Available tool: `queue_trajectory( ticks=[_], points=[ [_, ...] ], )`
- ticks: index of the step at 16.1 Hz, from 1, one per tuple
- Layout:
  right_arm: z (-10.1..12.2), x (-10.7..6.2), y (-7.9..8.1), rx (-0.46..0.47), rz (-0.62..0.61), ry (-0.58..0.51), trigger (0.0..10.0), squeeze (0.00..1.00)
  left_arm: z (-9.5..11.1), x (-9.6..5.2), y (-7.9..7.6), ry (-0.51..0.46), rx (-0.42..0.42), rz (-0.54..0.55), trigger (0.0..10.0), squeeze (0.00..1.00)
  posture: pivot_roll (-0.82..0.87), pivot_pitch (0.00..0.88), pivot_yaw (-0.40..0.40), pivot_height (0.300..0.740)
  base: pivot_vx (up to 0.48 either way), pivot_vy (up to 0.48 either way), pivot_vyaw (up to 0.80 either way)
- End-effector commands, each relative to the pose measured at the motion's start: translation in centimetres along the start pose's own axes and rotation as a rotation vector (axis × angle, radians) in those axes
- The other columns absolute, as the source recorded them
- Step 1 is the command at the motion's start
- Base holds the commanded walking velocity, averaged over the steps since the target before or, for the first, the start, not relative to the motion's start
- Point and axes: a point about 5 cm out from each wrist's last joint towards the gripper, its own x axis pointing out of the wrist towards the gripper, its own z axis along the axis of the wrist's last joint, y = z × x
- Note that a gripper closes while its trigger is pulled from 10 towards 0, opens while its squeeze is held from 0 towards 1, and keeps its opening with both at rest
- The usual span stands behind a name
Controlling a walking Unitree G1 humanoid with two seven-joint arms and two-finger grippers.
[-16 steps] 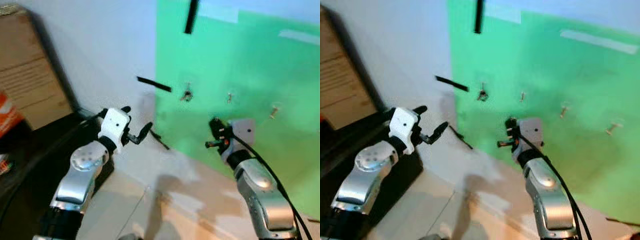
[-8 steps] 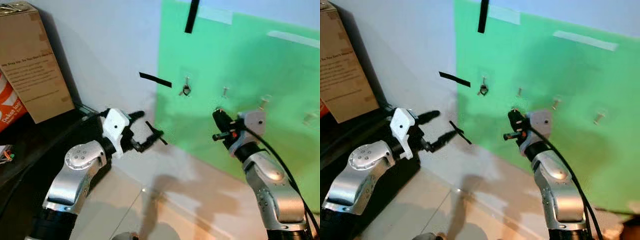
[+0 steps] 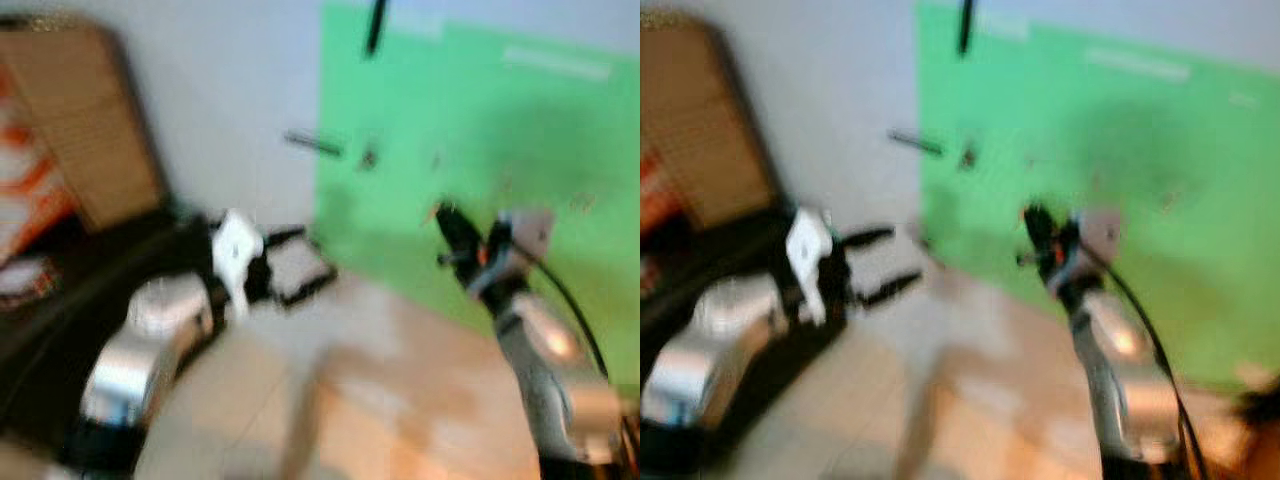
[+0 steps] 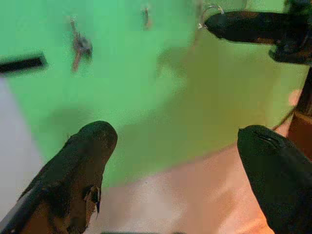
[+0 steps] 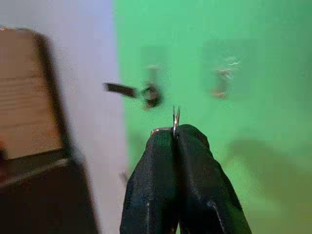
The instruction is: Hang keys on a hook
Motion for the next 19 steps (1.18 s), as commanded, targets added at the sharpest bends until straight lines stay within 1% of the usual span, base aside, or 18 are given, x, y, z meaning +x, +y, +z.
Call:
queue_trajectory(
  ticks=[1,5,7,9,11,13,15,17,18,19],
  points=[
    [-0.1,-0.1,0.0,0.015,0.005,0.011,10.0,0.00,0.6,0.3,0.2,-0.002,0.014,-0.006,10.0,0.00,-0.07,0.000,-0.007,0.740,0.000,0.000,0.00],
    [-0.2,0.2,0.1,0.010,0.007,0.024,10.0,0.00,0.4,0.5,0.1,-0.003,0.003,-0.001,10.0,0.00,-0.07,0.000,-0.011,0.740,0.000,0.000,0.00],
    [0.0,0.7,0.2,0.008,0.012,0.022,10.0,0.00,0.5,0.7,0.0,-0.006,0.005,-0.003,10.0,0.00,-0.07,0.000,-0.011,0.740,0.000,0.000,0.00],
    [0.4,1.5,0.5,0.005,0.027,0.008,10.0,0.00,0.5,0.9,-0.1,-0.009,0.005,-0.006,10.0,0.00,-0.08,0.000,-0.006,0.740,0.000,0.000,0.00],
    [0.7,2.4,0.4,0.023,0.020,-0.001,10.0,0.00,0.6,1.0,-0.1,-0.011,0.007,-0.010,10.0,0.00,-0.08,0.000,-0.006,0.740,0.000,0.000,0.00],
    [0.9,3.3,0.6,0.034,0.047,0.008,10.0,0.00,0.8,0.9,0.0,-0.016,0.018,-0.013,10.0,0.00,-0.08,0.000,-0.009,0.740,0.000,0.000,0.00],
    [1.0,3.7,0.7,0.032,0.061,0.008,10.0,0.00,0.9,1.0,0.1,-0.020,0.021,-0.013,10.0,0.00,-0.07,0.000,-0.010,0.740,0.000,0.000,0.00],
    [1.8,5.2,0.6,0.060,0.063,-0.021,10.0,0.00,1.2,1.0,0.3,-0.032,0.029,-0.003,10.0,0.00,-0.07,0.000,-0.011,0.740,0.000,0.000,0.00],
    [2.0,5.4,0.5,0.067,0.059,-0.027,10.0,0.00,1.2,1.0,0.4,-0.032,0.031,-0.001,10.0,0.00,-0.07,0.000,-0.011,0.740,0.000,0.000,0.00],
    [2.3,6.1,0.3,0.085,0.056,-0.039,10.0,0.00,1.3,1.0,0.6,-0.034,0.038,0.008,10.0,0.00,-0.07,0.000,-0.009,0.740,0.000,0.000,0.00]
  ],
)
